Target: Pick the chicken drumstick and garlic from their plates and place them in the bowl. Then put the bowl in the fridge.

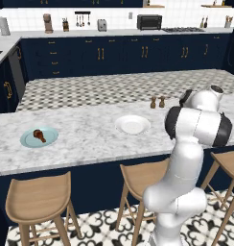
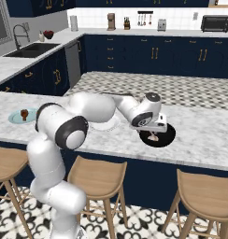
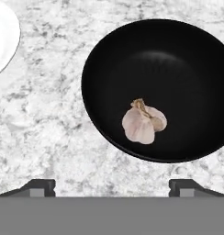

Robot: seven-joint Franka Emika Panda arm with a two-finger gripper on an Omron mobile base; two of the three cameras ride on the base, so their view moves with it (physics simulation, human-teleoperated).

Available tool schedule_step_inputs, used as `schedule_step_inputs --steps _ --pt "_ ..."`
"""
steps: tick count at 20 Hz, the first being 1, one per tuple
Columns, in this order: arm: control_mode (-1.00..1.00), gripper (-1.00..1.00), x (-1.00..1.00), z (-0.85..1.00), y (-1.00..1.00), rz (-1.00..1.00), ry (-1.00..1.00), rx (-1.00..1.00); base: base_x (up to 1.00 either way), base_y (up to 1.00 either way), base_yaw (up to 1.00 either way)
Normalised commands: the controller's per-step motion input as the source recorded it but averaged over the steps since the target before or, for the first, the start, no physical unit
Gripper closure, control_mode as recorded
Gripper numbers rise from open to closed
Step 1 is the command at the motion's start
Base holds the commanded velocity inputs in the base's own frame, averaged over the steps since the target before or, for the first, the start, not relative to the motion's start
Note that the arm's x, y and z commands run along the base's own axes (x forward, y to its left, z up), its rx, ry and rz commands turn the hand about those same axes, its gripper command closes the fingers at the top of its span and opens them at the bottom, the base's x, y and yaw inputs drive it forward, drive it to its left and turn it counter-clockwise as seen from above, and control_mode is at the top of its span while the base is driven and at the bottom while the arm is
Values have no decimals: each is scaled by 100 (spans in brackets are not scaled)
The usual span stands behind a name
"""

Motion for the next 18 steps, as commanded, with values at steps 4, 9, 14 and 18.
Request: schedule_step_inputs --steps 4,9,14,18 --pt "-100 -100 -53 56 84 0 -8 0 0 0 0" --pt "-100 -100 -45 53 93 0 -4 0 0 0 0" --pt "-100 -100 -86 39 81 0 -3 -4 0 0 0" --pt "-100 -100 -71 49 90 0 0 -4 0 0 0"
